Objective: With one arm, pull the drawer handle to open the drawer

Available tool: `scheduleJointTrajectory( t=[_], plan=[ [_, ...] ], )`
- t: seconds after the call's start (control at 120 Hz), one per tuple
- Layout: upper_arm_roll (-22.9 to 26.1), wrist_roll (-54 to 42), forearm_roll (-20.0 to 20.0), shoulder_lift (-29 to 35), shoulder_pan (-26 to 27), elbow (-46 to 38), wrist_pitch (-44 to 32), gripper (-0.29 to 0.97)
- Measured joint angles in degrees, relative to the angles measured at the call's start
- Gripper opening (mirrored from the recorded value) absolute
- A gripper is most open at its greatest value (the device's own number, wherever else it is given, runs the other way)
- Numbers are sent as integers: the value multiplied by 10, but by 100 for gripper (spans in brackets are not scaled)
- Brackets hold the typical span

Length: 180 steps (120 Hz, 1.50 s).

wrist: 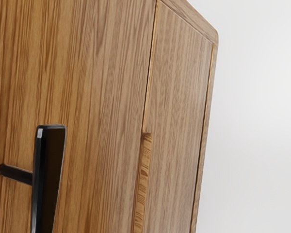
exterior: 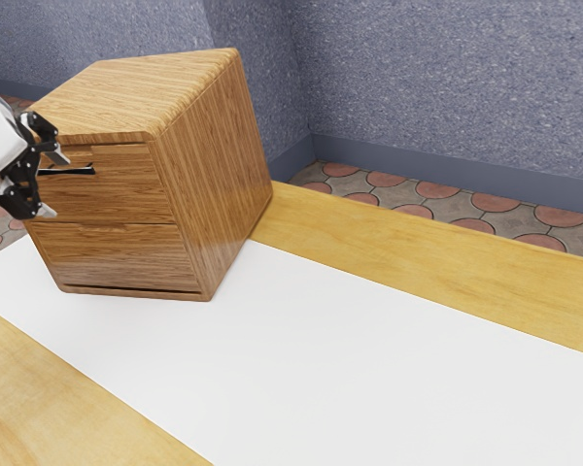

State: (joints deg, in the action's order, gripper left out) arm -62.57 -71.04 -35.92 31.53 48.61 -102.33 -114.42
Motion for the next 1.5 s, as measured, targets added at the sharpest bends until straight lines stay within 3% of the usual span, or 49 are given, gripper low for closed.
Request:
scheduleJointTrajectory(
  t=[0.7, 1.05, 1.158, 1.5],
  plan=[
    [-31, 0, -5, 1, 12, -6, -9, 68],
    [-24, 4, -1, 0, 3, -14, -8, 48],
    [8, 6, 0, 2, -29, -27, -6, 39],
    [87, 11, 1, 20, -124, -73, 0, 36]
  ],
)
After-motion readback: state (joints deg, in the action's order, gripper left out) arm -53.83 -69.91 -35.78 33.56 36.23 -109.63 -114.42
